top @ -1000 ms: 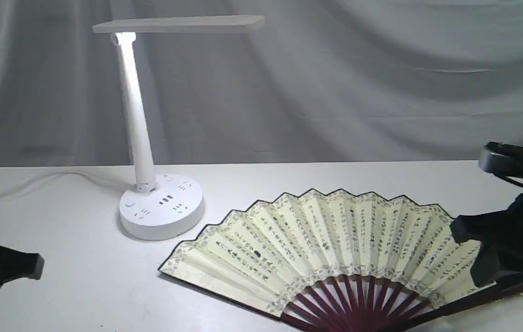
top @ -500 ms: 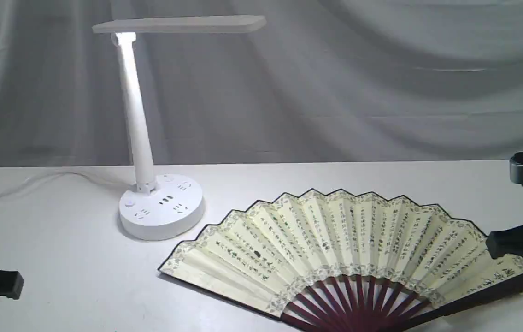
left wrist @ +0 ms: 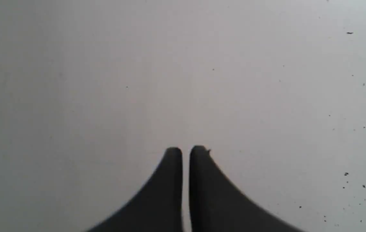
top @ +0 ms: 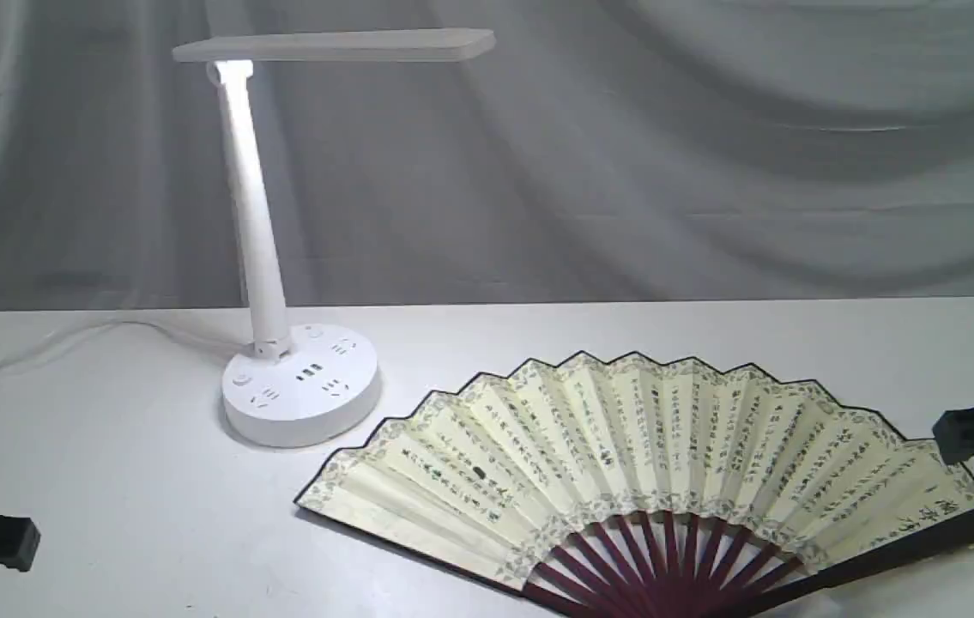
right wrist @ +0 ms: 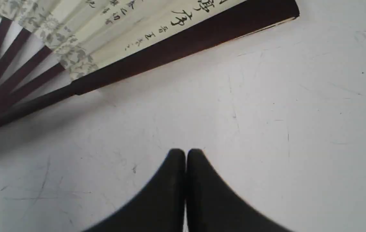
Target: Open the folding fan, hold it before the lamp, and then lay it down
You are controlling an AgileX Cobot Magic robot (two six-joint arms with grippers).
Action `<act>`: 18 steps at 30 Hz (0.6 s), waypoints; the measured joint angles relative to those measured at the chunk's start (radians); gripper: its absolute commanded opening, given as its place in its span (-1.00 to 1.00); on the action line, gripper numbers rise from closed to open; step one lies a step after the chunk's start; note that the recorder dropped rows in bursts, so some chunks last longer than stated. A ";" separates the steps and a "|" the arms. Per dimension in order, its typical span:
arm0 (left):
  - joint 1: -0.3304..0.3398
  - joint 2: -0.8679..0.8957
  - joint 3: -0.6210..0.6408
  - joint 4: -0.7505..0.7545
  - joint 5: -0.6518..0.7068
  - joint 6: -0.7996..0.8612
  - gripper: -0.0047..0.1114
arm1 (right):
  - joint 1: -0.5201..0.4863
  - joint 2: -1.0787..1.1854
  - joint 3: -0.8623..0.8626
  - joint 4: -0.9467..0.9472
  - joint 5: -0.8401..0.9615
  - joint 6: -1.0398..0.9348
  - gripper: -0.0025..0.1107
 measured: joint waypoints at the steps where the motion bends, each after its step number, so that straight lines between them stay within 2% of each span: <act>1: 0.000 -0.011 0.000 -0.005 0.002 0.006 -0.92 | 0.000 -0.011 0.001 0.000 0.007 -0.002 -0.96; 18: 0.000 -0.321 0.000 -0.076 0.025 0.110 -0.92 | 0.000 -0.254 0.001 0.000 0.063 -0.012 -0.96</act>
